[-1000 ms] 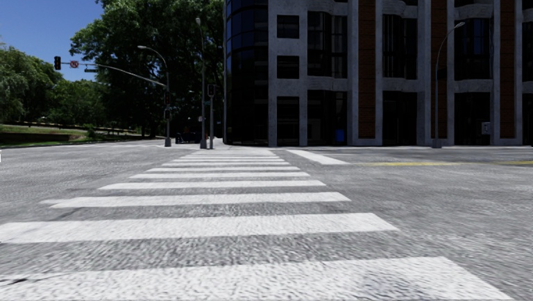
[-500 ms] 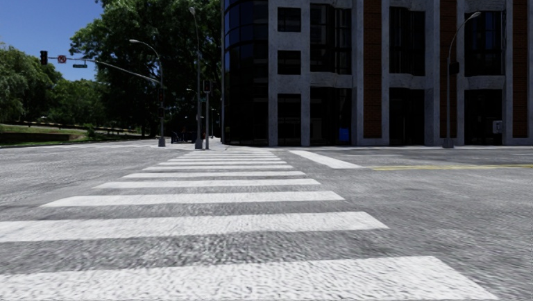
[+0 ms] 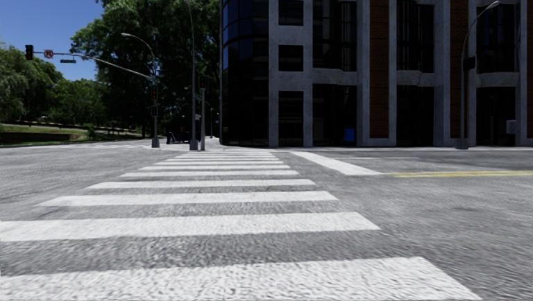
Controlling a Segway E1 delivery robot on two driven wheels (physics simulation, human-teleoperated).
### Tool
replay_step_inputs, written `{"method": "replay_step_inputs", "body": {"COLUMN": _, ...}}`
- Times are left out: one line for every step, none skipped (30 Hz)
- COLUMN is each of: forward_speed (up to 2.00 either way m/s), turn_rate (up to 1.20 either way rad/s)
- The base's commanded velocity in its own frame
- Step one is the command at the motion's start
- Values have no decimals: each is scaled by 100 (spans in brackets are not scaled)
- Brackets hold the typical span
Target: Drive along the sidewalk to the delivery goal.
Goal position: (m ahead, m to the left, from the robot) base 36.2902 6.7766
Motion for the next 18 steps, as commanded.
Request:
{"method": "replay_step_inputs", "body": {"forward_speed": 200, "turn_rate": 0}}
{"method": "replay_step_inputs", "body": {"forward_speed": 200, "turn_rate": 48}}
{"method": "replay_step_inputs", "body": {"forward_speed": 200, "turn_rate": 62}}
{"method": "replay_step_inputs", "body": {"forward_speed": 200, "turn_rate": 66}}
{"method": "replay_step_inputs", "body": {"forward_speed": 200, "turn_rate": 67}}
{"method": "replay_step_inputs", "body": {"forward_speed": 200, "turn_rate": 19}}
{"method": "replay_step_inputs", "body": {"forward_speed": 200, "turn_rate": 19}}
{"method": "replay_step_inputs", "body": {"forward_speed": 200, "turn_rate": 7}}
{"method": "replay_step_inputs", "body": {"forward_speed": 200, "turn_rate": 2}}
{"method": "replay_step_inputs", "body": {"forward_speed": 200, "turn_rate": 0}}
{"method": "replay_step_inputs", "body": {"forward_speed": 200, "turn_rate": 0}}
{"method": "replay_step_inputs", "body": {"forward_speed": 200, "turn_rate": 0}}
{"method": "replay_step_inputs", "body": {"forward_speed": 200, "turn_rate": 0}}
{"method": "replay_step_inputs", "body": {"forward_speed": 200, "turn_rate": 0}}
{"method": "replay_step_inputs", "body": {"forward_speed": 200, "turn_rate": 0}}
{"method": "replay_step_inputs", "body": {"forward_speed": 200, "turn_rate": 0}}
{"method": "replay_step_inputs", "body": {"forward_speed": 200, "turn_rate": 0}}
{"method": "replay_step_inputs", "body": {"forward_speed": 200, "turn_rate": 0}}
